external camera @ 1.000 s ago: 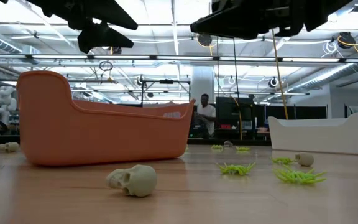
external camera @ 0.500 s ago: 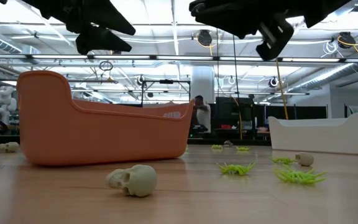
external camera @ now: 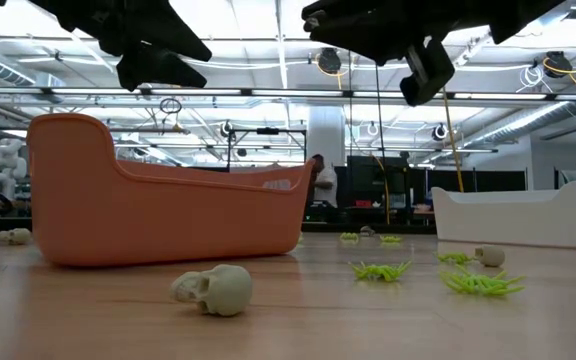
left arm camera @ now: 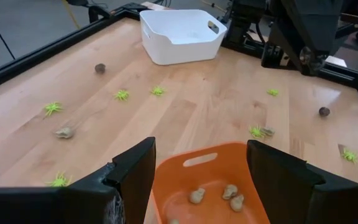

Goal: Sort Halloween decoration
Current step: Put the small transparent skull toy into the white bin

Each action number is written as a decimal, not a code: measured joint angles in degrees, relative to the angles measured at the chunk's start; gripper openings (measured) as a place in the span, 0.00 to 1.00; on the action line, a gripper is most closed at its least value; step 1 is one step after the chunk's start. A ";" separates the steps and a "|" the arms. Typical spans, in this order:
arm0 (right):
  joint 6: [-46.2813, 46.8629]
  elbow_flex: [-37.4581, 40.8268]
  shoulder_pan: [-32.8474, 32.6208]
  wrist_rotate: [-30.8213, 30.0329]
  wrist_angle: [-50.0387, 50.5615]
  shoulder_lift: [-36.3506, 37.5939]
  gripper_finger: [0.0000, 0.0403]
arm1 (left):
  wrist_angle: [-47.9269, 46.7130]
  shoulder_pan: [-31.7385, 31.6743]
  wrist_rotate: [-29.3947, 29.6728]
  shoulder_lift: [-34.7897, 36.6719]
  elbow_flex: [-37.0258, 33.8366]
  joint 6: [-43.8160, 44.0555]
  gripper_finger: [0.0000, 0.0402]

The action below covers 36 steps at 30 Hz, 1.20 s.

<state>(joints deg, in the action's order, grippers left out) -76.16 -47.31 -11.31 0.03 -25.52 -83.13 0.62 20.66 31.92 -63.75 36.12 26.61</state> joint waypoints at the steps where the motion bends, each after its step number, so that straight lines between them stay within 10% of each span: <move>1: 0.13 0.00 0.08 0.00 0.00 0.00 0.12 | 0.00 0.00 0.00 0.00 0.00 0.02 0.62; 17: 13.21 -0.07 0.11 0.20 -1.16 0.00 0.12 | -0.07 -0.01 0.02 0.00 0.00 -0.02 0.62; 36: 53.89 -0.07 -0.02 0.50 -1.22 0.00 0.12 | -0.31 -0.02 0.04 -2.17 0.00 -0.18 0.62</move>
<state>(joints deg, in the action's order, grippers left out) -22.27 -47.37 -11.33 0.54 -26.74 -83.13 0.32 20.64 31.97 -65.91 36.12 26.43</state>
